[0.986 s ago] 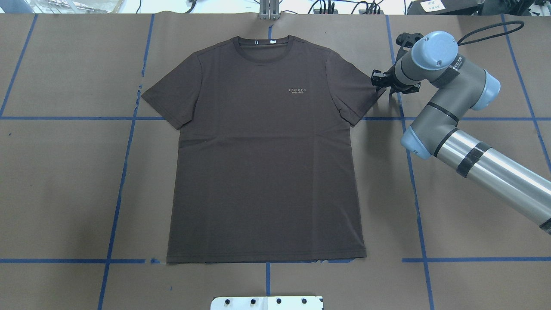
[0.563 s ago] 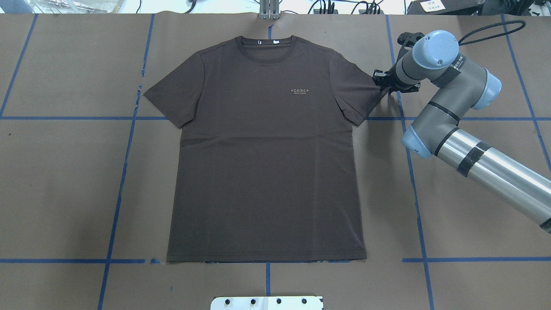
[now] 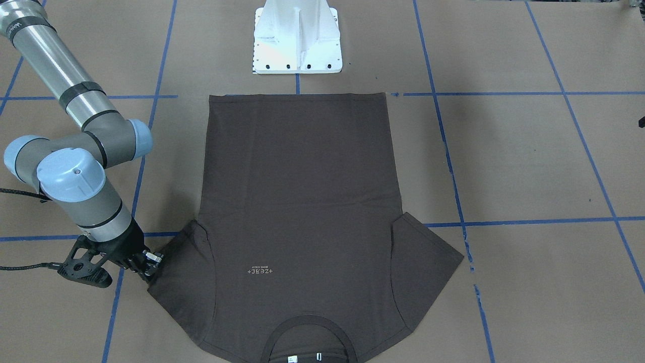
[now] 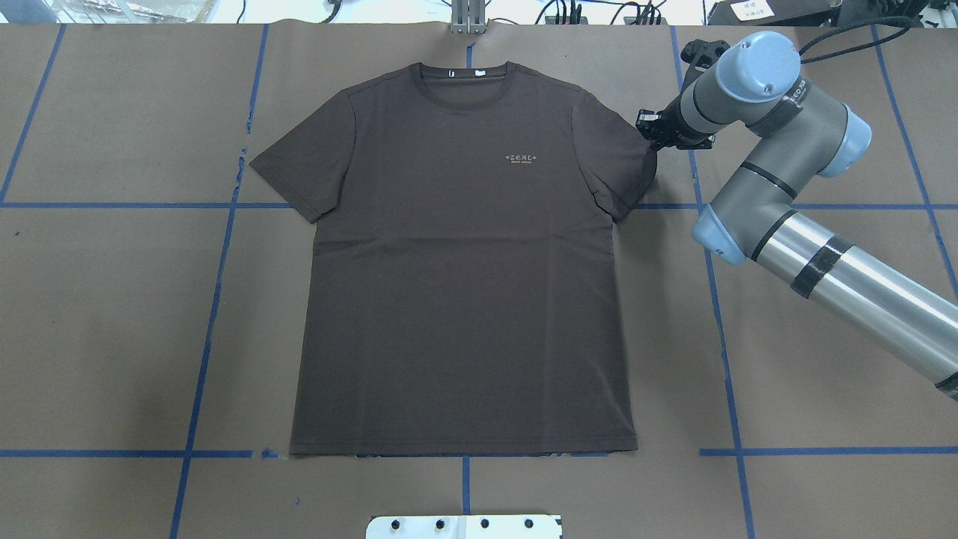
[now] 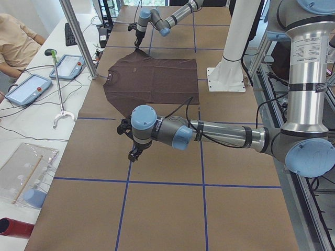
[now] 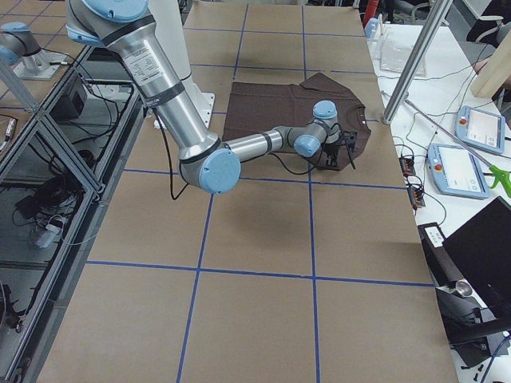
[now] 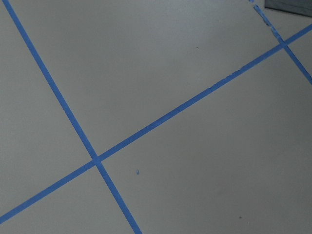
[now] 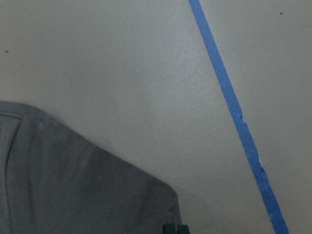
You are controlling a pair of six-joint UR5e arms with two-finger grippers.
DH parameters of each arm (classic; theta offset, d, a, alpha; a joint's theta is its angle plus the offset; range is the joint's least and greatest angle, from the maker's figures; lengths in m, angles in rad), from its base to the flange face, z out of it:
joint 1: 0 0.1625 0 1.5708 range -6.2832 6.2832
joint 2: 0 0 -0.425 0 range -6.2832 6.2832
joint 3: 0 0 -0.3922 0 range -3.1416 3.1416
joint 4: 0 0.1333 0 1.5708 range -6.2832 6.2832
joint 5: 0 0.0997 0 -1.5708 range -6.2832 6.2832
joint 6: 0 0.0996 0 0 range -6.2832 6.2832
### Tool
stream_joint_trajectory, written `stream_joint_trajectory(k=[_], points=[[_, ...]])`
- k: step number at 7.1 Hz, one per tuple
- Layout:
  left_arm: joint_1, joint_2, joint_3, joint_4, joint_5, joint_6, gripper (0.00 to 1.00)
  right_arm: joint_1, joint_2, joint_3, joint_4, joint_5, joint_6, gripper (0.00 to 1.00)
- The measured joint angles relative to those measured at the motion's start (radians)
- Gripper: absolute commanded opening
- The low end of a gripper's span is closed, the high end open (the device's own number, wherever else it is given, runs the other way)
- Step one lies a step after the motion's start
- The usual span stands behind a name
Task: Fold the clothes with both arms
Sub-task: 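Fold the sleeve nearest the right gripper inward over the shirt body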
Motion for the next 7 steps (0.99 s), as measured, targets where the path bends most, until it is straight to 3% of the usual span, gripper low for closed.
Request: stream_joint_trajectory(k=[3, 5, 6, 7], points=[[0.0, 0.0, -0.012, 0.0, 0.0, -0.001, 1.0, -0.059, 0.096, -0.011, -0.009, -0.009, 0.121, 0.0], [0.0, 0.0, -0.014, 0.0, -0.001, -0.002, 1.0, -0.1, 0.206, -0.111, -0.006, -0.066, 0.184, 0.0], [0.0, 0.0, -0.016, 0.0, -0.001, -0.001, 1.0, -0.108, 0.263, -0.176, -0.004, -0.086, 0.193, 0.17], [0.0, -0.004, -0.019, 0.0, -0.001, -0.015, 1.0, -0.113, 0.306, -0.229, -0.002, -0.101, 0.195, 0.99]])
